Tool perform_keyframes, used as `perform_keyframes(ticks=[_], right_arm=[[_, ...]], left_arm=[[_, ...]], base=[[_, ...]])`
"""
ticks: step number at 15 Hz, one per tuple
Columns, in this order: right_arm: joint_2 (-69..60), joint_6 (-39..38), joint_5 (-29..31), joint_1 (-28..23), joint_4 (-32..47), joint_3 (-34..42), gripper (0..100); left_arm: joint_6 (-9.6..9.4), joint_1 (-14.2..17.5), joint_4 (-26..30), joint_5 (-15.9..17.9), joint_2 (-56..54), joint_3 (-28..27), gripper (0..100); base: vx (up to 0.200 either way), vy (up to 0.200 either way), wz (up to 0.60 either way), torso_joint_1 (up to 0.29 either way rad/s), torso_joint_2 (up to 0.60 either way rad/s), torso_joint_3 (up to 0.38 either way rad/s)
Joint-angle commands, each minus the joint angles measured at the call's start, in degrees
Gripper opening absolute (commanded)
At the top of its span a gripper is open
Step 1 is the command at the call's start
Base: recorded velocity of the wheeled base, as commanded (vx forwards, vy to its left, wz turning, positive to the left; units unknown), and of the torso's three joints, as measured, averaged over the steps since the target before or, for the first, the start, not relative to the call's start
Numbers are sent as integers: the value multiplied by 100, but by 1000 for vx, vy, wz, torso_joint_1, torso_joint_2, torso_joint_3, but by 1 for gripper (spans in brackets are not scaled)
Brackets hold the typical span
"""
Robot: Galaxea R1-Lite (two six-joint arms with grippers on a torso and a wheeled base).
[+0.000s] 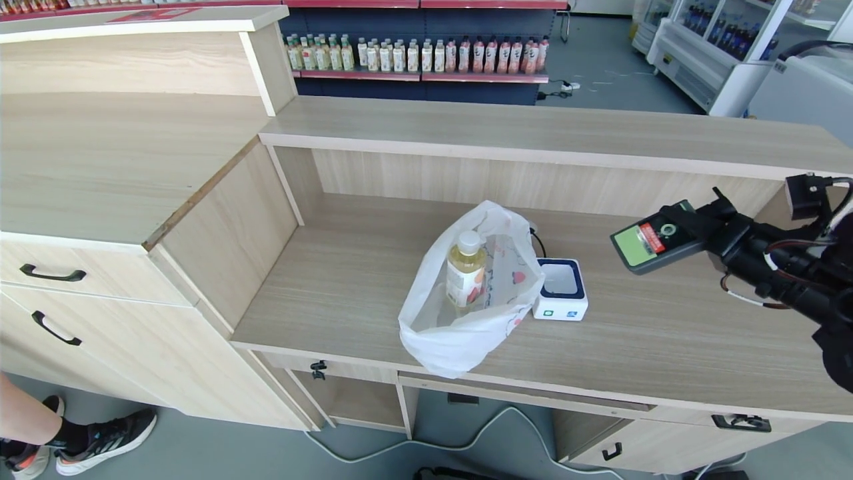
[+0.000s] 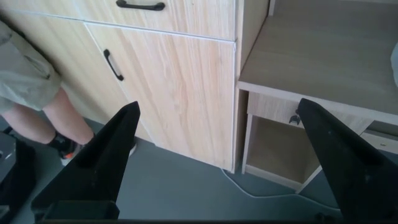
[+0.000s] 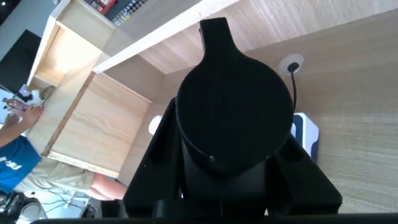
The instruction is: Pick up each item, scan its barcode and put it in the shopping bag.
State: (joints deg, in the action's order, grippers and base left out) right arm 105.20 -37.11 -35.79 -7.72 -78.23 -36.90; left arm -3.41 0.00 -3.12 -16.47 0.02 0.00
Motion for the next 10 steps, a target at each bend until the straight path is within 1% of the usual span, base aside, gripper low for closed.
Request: perform_keyframes(ticks=[1,4,7,8,10], right_arm=[[905,-60,-77,174,-61,-529,0],[1441,-51,-270,306,-61,-1021,0],[1802,-51,-314,367,18,-1654,0],[1898,-25,-306,367,62,-1794,0],[1934,-7,-306,367,176,-1829,0]], left_arm=[[-1,0,-4,-5,-2,0,100],[-1,0,-4,12,-2,0,100],[-10,0,-13,-5,-2,0,100],[-10,0,-13,-5,-2,0,100],[-10,0,-4,12,-2,0,100]], base=[[0,0,0,0,0,0],[0,0,0,0,0,0],[0,0,0,0,0,0],[0,0,0,0,0,0],[0,0,0,0,0,0]])
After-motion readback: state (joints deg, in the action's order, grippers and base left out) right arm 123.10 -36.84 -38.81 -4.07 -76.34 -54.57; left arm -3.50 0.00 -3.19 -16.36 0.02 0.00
